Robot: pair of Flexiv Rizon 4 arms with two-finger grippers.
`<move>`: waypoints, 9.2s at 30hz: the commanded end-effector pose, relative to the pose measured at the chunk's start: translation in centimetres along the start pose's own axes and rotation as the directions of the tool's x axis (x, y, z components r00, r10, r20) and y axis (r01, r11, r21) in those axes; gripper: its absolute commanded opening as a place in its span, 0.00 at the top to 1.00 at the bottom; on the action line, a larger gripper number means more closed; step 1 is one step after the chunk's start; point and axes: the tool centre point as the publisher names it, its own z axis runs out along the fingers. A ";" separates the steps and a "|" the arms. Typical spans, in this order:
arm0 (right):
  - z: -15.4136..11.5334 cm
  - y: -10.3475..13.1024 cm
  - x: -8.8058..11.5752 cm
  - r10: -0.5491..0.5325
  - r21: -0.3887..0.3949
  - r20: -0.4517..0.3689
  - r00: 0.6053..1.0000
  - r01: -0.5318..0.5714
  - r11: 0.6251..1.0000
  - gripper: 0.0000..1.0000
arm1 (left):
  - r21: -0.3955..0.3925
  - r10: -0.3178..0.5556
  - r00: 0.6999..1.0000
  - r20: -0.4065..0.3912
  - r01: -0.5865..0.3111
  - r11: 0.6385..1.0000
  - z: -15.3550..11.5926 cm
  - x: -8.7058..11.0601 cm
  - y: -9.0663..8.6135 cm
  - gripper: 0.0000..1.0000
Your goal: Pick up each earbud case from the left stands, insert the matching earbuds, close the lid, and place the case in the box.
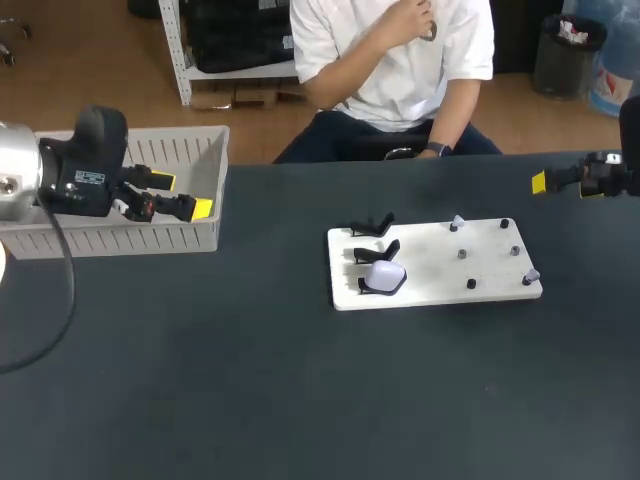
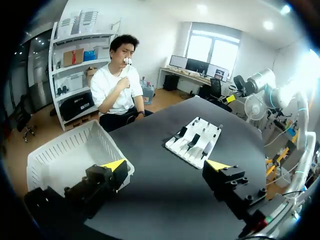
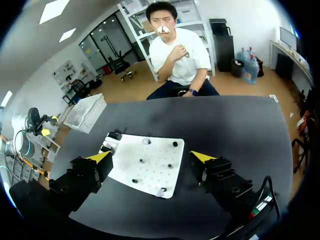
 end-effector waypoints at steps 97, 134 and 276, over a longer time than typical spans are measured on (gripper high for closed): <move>0.0 0.0 0.0 0.000 0.000 -0.001 1.000 0.000 1.000 0.00 | 0.407 0.379 0.909 0.172 -0.416 0.813 21.8 3.6 -13.5 0.00; 0.0 0.0 0.0 0.000 0.000 -0.001 1.000 0.000 1.000 0.00 | 0.453 0.352 0.920 0.172 -0.391 0.801 24.7 4.0 -14.7 0.51; 0.3 1.6 6.9 -0.161 0.247 -0.392 0.906 0.272 0.930 0.00 | 0.472 0.170 0.850 0.499 -0.431 0.769 23.1 -12.3 -18.1 1.00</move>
